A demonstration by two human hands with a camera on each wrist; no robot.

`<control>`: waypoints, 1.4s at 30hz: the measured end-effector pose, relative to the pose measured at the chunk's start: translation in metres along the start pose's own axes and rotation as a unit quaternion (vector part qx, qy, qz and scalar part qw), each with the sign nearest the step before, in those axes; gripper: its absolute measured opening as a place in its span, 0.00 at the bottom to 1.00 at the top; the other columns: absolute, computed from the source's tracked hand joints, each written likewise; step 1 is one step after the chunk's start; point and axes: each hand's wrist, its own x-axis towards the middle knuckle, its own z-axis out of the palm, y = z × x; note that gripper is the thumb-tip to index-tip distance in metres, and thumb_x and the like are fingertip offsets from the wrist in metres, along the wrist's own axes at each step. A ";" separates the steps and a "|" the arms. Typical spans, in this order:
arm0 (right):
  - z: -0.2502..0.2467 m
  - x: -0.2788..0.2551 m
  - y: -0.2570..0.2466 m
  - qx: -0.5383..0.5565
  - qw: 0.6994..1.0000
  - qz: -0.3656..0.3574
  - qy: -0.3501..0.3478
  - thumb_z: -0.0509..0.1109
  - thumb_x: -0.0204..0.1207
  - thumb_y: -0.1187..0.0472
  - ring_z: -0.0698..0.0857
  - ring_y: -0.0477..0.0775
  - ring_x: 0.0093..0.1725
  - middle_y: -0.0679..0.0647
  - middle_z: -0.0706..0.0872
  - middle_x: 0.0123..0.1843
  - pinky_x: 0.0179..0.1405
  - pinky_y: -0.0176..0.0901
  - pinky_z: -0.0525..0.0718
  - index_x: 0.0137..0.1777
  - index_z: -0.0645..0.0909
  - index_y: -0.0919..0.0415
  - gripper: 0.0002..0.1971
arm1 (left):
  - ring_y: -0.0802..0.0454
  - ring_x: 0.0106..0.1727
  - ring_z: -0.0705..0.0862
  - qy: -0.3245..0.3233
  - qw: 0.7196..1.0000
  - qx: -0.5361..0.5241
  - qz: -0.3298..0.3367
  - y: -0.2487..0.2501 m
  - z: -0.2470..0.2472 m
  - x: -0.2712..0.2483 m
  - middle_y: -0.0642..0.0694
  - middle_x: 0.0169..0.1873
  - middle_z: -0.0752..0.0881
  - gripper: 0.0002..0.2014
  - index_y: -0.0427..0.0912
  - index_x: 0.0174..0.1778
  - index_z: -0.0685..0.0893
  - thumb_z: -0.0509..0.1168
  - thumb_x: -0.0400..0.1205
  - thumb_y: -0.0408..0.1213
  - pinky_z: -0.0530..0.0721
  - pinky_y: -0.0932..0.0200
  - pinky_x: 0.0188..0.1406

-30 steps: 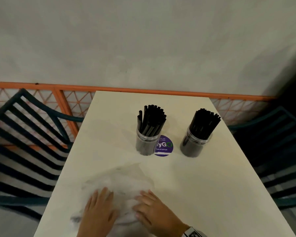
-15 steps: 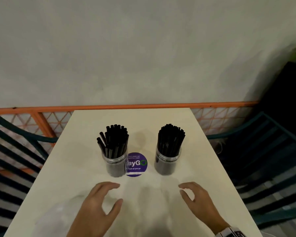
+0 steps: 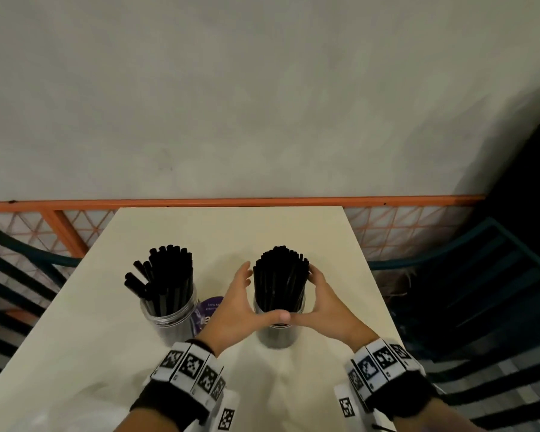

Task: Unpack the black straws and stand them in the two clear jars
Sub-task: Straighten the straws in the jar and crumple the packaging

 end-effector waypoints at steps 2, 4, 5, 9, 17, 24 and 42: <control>0.005 0.010 -0.002 0.036 0.999 -0.035 -0.010 0.85 0.57 0.61 0.71 0.23 0.65 0.34 0.71 0.66 0.61 0.21 0.70 0.63 0.59 0.36 0.44 | 0.60 0.76 0.59 -0.011 1.000 -0.020 -0.002 0.003 0.001 0.015 0.50 0.80 0.58 0.65 0.52 0.79 0.43 0.80 0.54 0.58 0.60 0.63 0.70; 0.014 0.020 -0.003 0.052 0.996 -0.065 -0.015 0.85 0.55 0.62 0.73 0.24 0.64 0.32 0.71 0.64 0.59 0.25 0.75 0.62 0.58 0.30 0.46 | 0.60 0.72 0.62 -0.018 0.999 -0.041 0.012 0.007 0.004 0.028 0.49 0.78 0.60 0.61 0.51 0.79 0.41 0.80 0.61 0.45 0.64 0.63 0.69; 0.019 0.024 -0.002 0.052 0.996 -0.072 -0.009 0.85 0.54 0.62 0.74 0.28 0.65 0.33 0.72 0.64 0.61 0.28 0.76 0.63 0.57 0.30 0.48 | 0.58 0.72 0.65 -0.019 0.998 -0.049 0.020 0.008 0.006 0.034 0.48 0.77 0.62 0.61 0.53 0.79 0.41 0.80 0.60 0.43 0.66 0.61 0.71; 0.039 0.038 0.000 0.077 0.993 -0.081 0.046 0.81 0.60 0.70 0.80 0.27 0.57 0.33 0.74 0.57 0.49 0.19 0.78 0.63 0.59 0.40 0.42 | 0.55 0.73 0.71 0.022 0.995 -0.076 0.062 0.005 0.020 0.041 0.50 0.71 0.72 0.53 0.59 0.75 0.53 0.80 0.59 0.48 0.71 0.51 0.74; 0.049 0.025 0.015 0.089 0.995 -0.046 0.020 0.84 0.54 0.53 0.75 0.32 0.68 0.34 0.71 0.70 0.64 0.31 0.78 0.70 0.54 0.34 0.51 | 0.63 0.71 0.70 0.006 0.993 -0.092 0.073 -0.014 0.003 0.026 0.59 0.69 0.69 0.58 0.68 0.73 0.49 0.81 0.54 0.51 0.68 0.59 0.74; 0.042 0.022 0.017 0.020 0.997 -0.074 0.014 0.85 0.50 0.45 0.68 0.41 0.76 0.40 0.70 0.73 0.79 0.51 0.67 0.76 0.58 0.46 0.55 | 0.80 0.67 0.68 -0.055 0.992 -0.103 0.050 -0.036 -0.010 0.031 0.70 0.66 0.68 0.64 0.69 0.72 0.44 0.83 0.49 0.50 0.67 0.78 0.66; 0.047 0.029 -0.011 0.005 0.996 -0.082 0.031 0.80 0.52 0.45 0.74 0.42 0.70 0.25 0.75 0.62 0.77 0.71 0.60 0.59 0.60 0.16 0.41 | 0.75 0.66 0.72 -0.005 0.993 -0.090 0.080 -0.029 -0.002 0.038 0.65 0.65 0.74 0.54 0.61 0.74 0.56 0.82 0.56 0.45 0.70 0.82 0.60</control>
